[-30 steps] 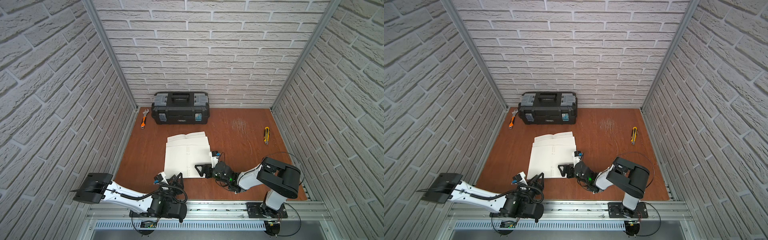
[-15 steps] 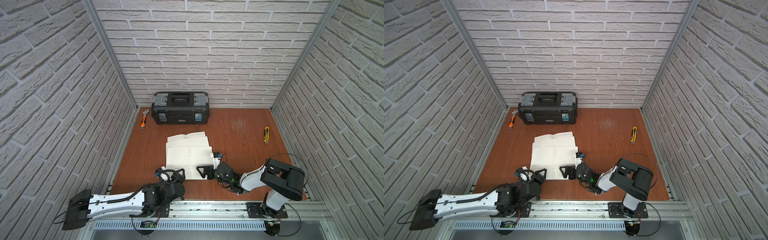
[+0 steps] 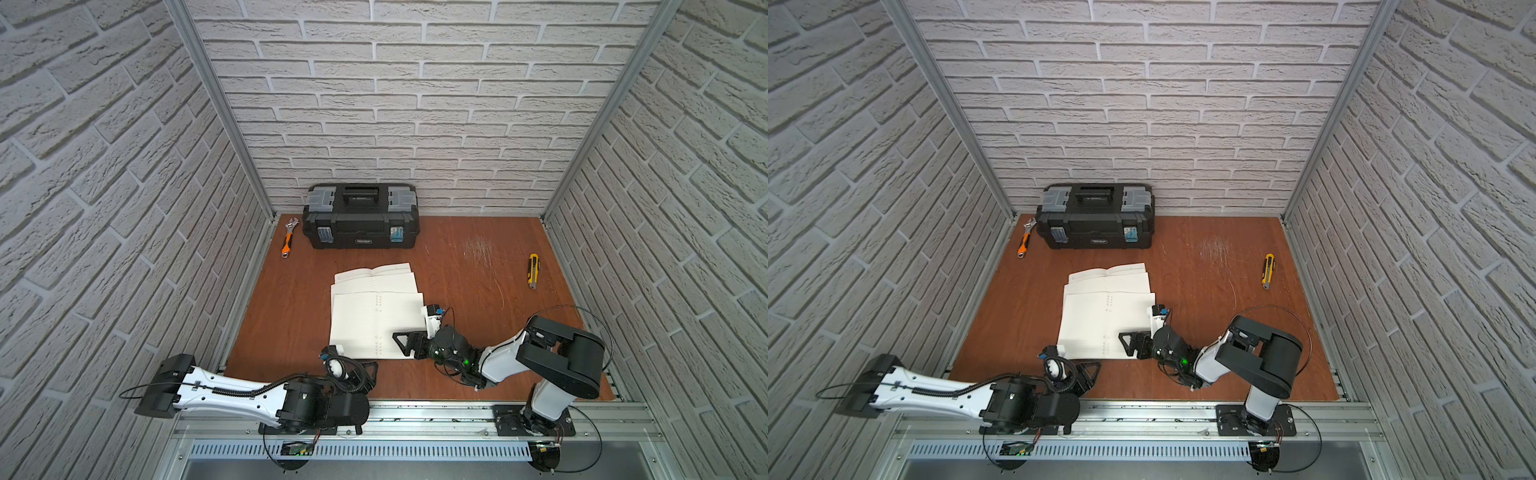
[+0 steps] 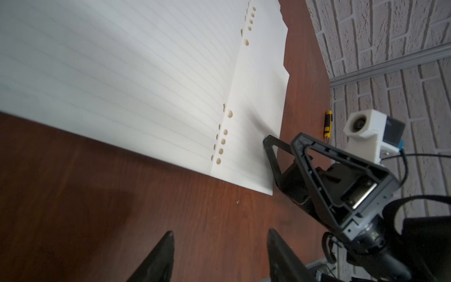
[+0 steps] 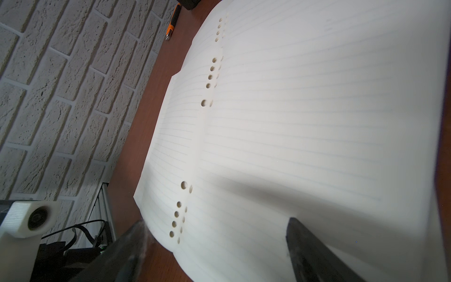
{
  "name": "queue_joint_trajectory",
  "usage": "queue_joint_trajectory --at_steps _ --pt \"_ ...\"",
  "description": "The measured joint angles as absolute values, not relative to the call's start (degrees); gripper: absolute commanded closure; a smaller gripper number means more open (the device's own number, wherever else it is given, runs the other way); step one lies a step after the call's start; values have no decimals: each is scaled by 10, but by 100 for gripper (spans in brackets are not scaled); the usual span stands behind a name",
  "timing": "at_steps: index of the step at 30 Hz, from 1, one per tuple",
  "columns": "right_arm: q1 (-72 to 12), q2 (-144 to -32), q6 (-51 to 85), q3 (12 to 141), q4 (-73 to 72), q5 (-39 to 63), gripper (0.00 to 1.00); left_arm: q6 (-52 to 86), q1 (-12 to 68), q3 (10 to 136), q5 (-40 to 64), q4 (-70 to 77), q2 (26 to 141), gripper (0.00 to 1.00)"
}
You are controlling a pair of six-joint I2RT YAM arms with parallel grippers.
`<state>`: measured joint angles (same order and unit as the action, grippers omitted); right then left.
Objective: Close the notebook
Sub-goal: Close the notebook at the center of the board.
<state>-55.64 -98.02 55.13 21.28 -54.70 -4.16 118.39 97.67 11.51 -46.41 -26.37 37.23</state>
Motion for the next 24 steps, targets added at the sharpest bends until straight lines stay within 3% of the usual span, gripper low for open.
queue_joint_trajectory --at_steps 15,24 --pt "-556 -990 558 209 -568 -40 10 1192 999 85 -574 -270 376 38" --pt "-556 -994 562 209 -578 -38 10 1192 989 91 -560 -289 338 36"
